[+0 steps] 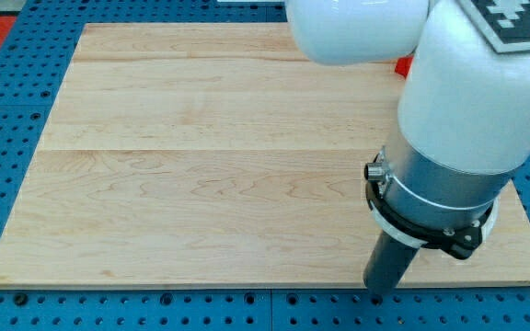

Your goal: Move your arm towards the green circle

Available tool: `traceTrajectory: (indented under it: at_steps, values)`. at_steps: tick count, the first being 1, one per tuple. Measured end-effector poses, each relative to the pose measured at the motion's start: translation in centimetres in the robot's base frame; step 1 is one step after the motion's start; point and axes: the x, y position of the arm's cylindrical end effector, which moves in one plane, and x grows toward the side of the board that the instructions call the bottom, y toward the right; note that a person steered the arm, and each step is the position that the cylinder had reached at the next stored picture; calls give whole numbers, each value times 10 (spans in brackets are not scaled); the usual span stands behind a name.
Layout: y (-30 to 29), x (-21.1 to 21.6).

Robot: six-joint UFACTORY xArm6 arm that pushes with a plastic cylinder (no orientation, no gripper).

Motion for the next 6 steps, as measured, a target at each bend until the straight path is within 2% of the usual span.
traceTrajectory:
  at_steps: [1,2,3,4,6]
  values:
    - [12,0]
    - [49,-1]
    - [101,-25]
    - [141,-67]
    - [57,-104]
